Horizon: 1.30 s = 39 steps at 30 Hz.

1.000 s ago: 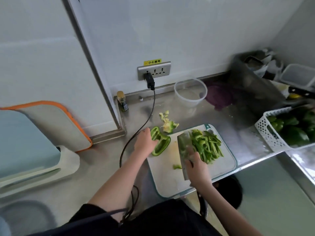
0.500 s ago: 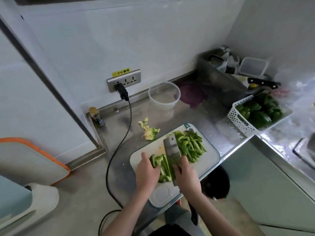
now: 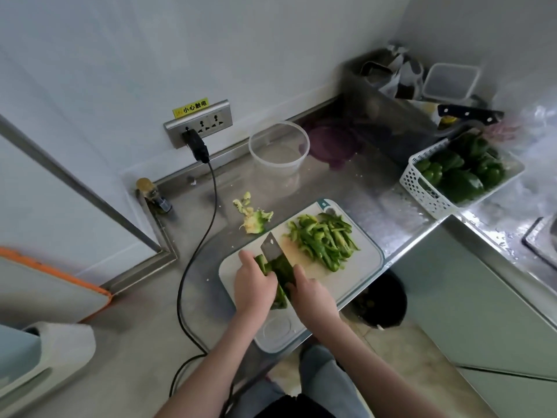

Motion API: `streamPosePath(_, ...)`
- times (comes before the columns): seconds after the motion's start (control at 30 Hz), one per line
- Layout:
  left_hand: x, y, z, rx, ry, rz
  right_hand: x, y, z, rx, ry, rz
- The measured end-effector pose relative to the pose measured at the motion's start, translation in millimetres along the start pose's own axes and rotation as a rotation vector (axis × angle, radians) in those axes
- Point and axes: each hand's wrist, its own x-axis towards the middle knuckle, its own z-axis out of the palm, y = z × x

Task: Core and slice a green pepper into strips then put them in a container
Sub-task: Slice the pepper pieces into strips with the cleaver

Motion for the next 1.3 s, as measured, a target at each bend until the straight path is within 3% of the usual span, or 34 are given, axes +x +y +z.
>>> streamPosePath(0.33, -1.2, -33.2, 6.9, 0.151, 0.004, -0.221, -2.9, -5.5, 12.0, 0.123, -0.034, 0.049)
streamPosePath(0.43, -1.1, -31.4, 8.0, -0.23, -0.016, -0.215, 1.7, -9.7, 8.1, 0.124, -0.053, 0.021)
streamPosePath(0.5, -2.3, -19.4, 8.3, -0.48, -0.123, -0.226, 9.0, -10.6, 2.6, 0.117, -0.057, 0.017)
streamPosePath(0.57, 0.3, -11.3, 10.0, -0.588, -0.197, -0.263, 14.7, -10.2, -3.9, 0.1, -0.074, 0.007)
streamPosePath(0.67, 2.8, -6.2, 12.2, -0.577, -0.09, -0.326, 15.3, -7.5, -11.0, 0.121, -0.081, -0.003)
streamPosePath(0.8, 4.8, -2.9, 10.2, -0.537, 0.051, -0.268, 2.9, -3.1, -10.5, 0.232, 0.062, 0.066)
streamPosePath(1.3, 15.5, -0.6, 13.8, -0.426, -0.011, -0.332, 0.3, -5.9, 6.7, 0.068, -0.049, -0.018)
